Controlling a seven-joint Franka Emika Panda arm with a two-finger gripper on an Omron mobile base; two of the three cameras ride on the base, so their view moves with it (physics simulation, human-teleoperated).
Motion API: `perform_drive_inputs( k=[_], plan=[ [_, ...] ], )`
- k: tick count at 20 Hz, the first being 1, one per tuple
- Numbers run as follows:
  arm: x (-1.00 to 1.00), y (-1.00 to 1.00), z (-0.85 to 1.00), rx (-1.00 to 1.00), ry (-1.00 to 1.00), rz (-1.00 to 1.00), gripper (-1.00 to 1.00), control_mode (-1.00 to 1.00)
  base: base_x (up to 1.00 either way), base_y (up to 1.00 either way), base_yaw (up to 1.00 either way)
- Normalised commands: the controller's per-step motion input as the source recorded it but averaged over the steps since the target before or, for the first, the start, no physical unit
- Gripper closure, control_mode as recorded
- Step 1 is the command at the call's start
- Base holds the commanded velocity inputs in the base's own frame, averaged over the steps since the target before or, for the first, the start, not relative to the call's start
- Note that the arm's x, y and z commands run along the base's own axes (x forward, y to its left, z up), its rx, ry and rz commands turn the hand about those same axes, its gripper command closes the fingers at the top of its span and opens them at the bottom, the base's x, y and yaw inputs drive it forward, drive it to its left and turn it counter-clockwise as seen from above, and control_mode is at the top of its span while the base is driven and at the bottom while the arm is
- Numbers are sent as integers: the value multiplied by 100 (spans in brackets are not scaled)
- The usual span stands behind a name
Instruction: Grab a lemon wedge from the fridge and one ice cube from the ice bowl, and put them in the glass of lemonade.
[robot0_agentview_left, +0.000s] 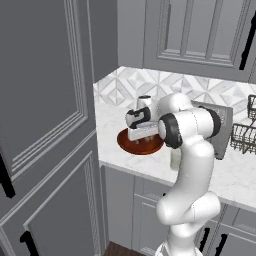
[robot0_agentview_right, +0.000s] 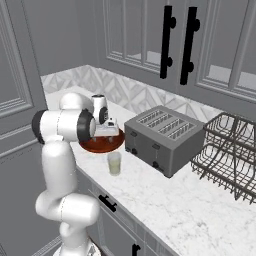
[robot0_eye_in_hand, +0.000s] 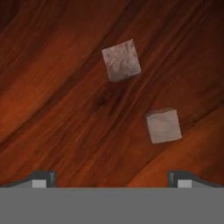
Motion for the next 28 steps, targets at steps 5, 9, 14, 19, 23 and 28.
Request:
perform_drive_inputs(
  k=[5,9,14,19,23,28],
  plan=[
    [29,-11,-8,0,8,2,-100,-100,0,0,0],
    [28,3,-26,-1,4,4,-100,-100,0,0,0],
    [47,9,-60,-1,11,6,-100,-100,0,0,0],
    [2,0,-3,0,1,7,-100,-100,0,0,0],
    [-28,0,-3,0,0,5,-100,-100,0,0,0],
    [-5,0,0,0,0,0,-100,-100,0,0,0]
  ],
)
